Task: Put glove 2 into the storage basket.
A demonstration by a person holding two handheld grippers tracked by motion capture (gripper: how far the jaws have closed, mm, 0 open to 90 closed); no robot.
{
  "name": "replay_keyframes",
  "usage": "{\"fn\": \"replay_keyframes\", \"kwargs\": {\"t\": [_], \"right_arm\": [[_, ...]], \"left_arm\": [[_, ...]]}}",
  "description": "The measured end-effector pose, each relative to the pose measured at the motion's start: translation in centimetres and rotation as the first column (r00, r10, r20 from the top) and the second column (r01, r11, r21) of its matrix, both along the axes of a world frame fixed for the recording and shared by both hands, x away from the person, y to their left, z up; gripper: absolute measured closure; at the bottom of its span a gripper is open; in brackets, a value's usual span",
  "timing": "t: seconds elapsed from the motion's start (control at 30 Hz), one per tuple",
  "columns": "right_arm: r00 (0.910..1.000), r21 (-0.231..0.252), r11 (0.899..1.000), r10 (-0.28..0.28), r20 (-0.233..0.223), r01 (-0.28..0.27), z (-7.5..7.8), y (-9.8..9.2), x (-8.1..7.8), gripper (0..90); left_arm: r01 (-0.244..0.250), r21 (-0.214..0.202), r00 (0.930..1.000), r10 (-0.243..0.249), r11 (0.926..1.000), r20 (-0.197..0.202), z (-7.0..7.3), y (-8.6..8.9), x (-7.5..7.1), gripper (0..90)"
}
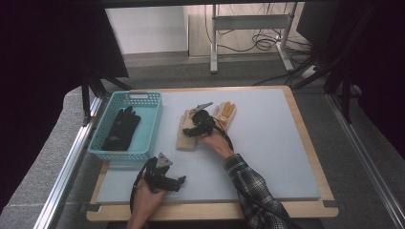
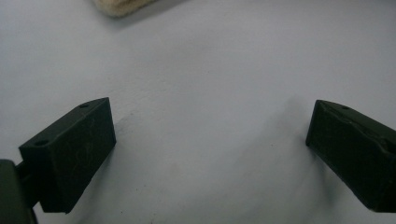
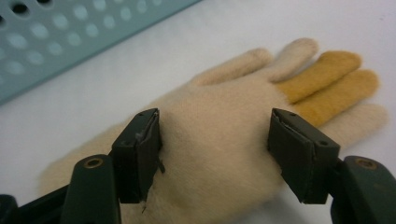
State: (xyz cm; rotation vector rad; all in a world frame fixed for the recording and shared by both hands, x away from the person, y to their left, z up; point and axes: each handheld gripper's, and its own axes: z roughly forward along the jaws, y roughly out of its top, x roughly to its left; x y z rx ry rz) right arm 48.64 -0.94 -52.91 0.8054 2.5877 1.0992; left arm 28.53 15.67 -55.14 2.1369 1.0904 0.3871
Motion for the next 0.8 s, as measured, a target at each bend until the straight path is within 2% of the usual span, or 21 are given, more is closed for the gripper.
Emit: {"fn": "replay_keyframes", "kwargs": {"t": [0.07, 0.13, 0.23, 0.4, 0.53, 0.8], "right_arm": [[0.9997, -0.057, 0.998, 0.005, 0.026, -0.003, -0.3, 0.6, -0.3, 43.1], [0.9998, -0.069, 0.998, -0.014, 0.015, 0.015, -0.1, 0.8, -0.4, 52.6], [0.9995, -0.086, 0.996, -0.016, 0.027, 0.018, 0.1, 0.8, -0.7, 59.6], [0.9996, -0.068, 0.998, -0.015, 0.024, 0.017, 0.5, 0.4, -1.1, 60.8], [0.9989, -0.061, 0.998, 0.002, 0.047, 0.001, 1.4, 0.0, -1.7, 60.9], [0.9948, -0.020, 1.000, 0.023, 0.099, -0.022, 5.1, -1.9, -3.9, 60.5]], "left_arm": [[0.000, 0.000, 1.0000, 0.000, 1.0000, 0.000, 0.0, 0.0, 0.0, 1.7], [0.000, 0.000, 1.0000, 0.000, 1.0000, 0.000, 0.0, 0.0, 0.0, 1.6], [0.000, 0.000, 1.0000, 0.000, 1.0000, 0.000, 0.0, 0.0, 0.0, 1.7], [0.000, 0.000, 1.0000, 0.000, 1.0000, 0.000, 0.0, 0.0, 0.0, 1.6], [0.000, 0.000, 1.0000, 0.000, 1.0000, 0.000, 0.0, 0.0, 0.0, 1.6], [0.001, 0.003, 1.0000, -0.001, 1.0000, 0.000, 0.0, 0.0, 0.0, 1.6]]}}
